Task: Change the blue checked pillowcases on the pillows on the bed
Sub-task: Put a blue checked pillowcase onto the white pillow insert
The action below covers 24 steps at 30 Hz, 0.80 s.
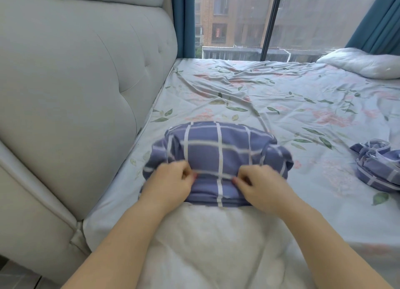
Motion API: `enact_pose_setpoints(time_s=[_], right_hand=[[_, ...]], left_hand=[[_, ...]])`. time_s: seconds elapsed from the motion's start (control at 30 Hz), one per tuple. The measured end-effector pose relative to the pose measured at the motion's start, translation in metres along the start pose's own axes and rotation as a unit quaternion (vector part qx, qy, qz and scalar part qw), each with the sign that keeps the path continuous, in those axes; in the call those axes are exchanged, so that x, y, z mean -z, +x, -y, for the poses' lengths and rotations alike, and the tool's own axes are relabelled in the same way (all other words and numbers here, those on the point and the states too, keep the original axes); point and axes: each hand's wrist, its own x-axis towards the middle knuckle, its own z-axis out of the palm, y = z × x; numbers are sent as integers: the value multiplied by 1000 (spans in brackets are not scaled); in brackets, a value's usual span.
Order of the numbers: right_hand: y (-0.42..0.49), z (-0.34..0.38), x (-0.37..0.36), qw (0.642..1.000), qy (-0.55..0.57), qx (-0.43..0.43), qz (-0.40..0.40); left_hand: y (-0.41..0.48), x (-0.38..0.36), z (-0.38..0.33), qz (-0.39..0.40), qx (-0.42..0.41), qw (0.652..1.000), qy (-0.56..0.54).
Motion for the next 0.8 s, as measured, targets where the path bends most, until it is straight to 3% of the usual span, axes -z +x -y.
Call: enact_pose_setpoints(time_s=[0.03,0.07,0.17,0.23,0.27,0.33,0.4,0.47,0.63,0.8], right_hand=[[1,1,-7,997,-49,-32,56],[2,3,-12,994,-68,-46,69],[3,7,-10,1000,-10,-26,-10],[1,4,-7,999,34,-12,-23],[0,3,-5,999,48,-9,-23],[-2,2,-5,998,59,-1,-37],[0,3,-7,997,55,6,-59],[1,5,-10,995,39,1,-88],[7,13,-16,970,8,54,-238],[10,36,-20,946,122,181,-240]], left_hand=[[1,-6,3,50,33,998,37],[2,-9,3,51,36,997,41],[5,0,-5,-98,35,992,-77],[10,9,4,-203,82,962,-164],[14,12,13,-213,124,950,-190],[19,16,29,-159,237,933,-218],[23,17,36,-108,311,893,-306],[24,19,34,-82,303,859,-404],[18,24,20,-75,219,843,-485],[17,21,6,-41,188,808,-557]])
